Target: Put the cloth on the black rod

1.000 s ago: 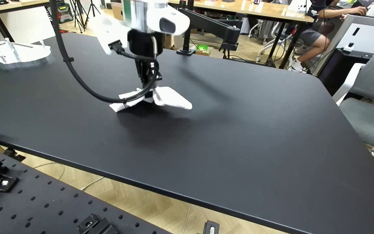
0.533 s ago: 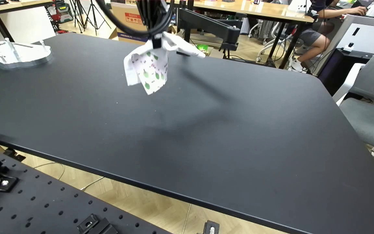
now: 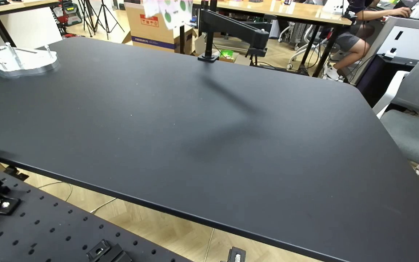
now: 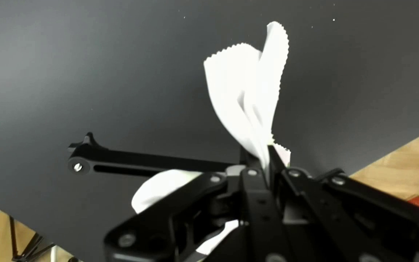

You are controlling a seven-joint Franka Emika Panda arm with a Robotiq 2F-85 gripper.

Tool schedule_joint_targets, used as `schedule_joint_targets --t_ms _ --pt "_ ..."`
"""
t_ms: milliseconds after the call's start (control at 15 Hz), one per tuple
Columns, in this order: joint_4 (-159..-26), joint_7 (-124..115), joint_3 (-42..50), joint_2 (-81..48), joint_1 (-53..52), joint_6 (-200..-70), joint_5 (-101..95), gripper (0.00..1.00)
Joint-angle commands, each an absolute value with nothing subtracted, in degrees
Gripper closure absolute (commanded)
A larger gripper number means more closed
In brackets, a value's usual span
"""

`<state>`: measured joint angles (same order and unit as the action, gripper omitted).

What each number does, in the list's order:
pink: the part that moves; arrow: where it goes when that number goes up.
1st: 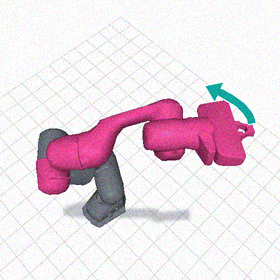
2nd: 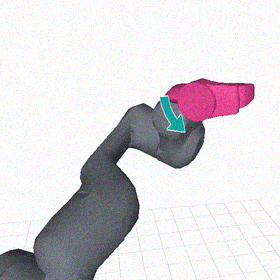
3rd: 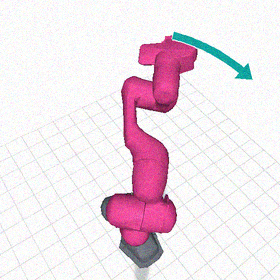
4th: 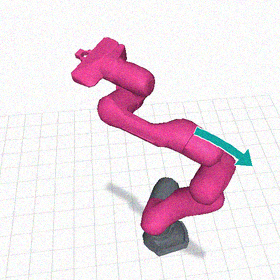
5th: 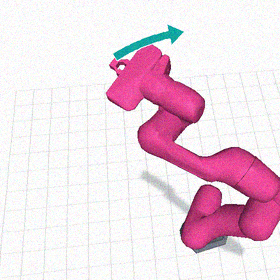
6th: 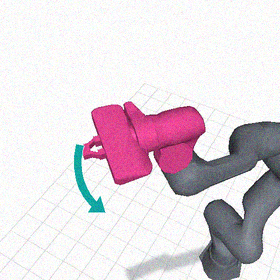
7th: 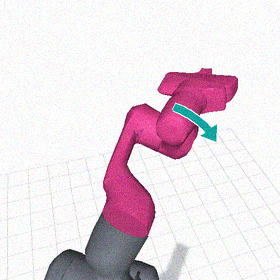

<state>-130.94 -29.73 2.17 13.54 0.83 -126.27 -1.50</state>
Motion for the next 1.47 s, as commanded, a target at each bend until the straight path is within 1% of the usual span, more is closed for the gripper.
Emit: schedule_joint_targets --t_ms 0,267,533,1000,1400 --pt "-129.28 -28.2 2.3 16.6 4.17 -123.32 -1.02 0.98" --pt "-130.8 -26.95 3.74 17.96 7.91 -124.43 -0.83 0.98" --pt "-131.46 -25.14 5.58 15.4 10.11 -126.39 0.42 0.98" --pt "-130.81 -22.38 6.37 8.1 9.86 -129.8 3.06 0.98" --pt "-131.1 -20.01 7.87 5.48 10.46 -130.48 5.06 0.98"
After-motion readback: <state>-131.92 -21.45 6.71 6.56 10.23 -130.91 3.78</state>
